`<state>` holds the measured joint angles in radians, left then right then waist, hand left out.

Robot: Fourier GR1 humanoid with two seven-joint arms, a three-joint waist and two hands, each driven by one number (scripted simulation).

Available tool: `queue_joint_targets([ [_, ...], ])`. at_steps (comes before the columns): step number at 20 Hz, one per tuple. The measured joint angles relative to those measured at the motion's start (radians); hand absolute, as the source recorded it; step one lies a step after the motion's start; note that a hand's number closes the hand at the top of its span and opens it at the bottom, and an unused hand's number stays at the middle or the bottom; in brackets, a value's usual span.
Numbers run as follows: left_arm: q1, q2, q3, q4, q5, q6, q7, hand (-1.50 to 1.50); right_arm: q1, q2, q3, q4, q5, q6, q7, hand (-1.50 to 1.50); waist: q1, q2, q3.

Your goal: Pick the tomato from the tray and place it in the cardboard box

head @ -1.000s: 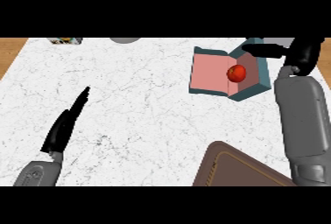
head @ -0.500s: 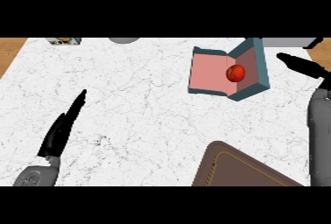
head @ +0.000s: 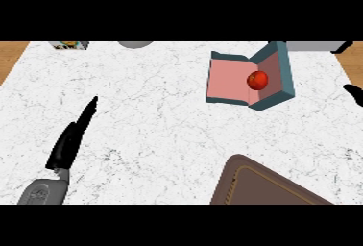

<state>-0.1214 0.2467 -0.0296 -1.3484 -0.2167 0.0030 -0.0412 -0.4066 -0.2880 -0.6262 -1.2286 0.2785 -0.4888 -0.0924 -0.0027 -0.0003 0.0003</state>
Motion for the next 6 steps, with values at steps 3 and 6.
queue_joint_targets([
  [3, -0.025, -0.005, 0.012, 0.022, -0.008, -0.005, 0.001, 0.00, 0.033, -0.035, -0.013, 0.025, -0.049, 0.019, -0.046, -1.50, 0.001, 0.000, 0.000],
  [6, -0.022, 0.004, 0.028, 0.025, -0.006, -0.024, -0.010, 0.00, 0.091, -0.052, -0.020, 0.029, -0.092, 0.050, -0.090, -1.50, 0.001, 0.000, 0.000],
])
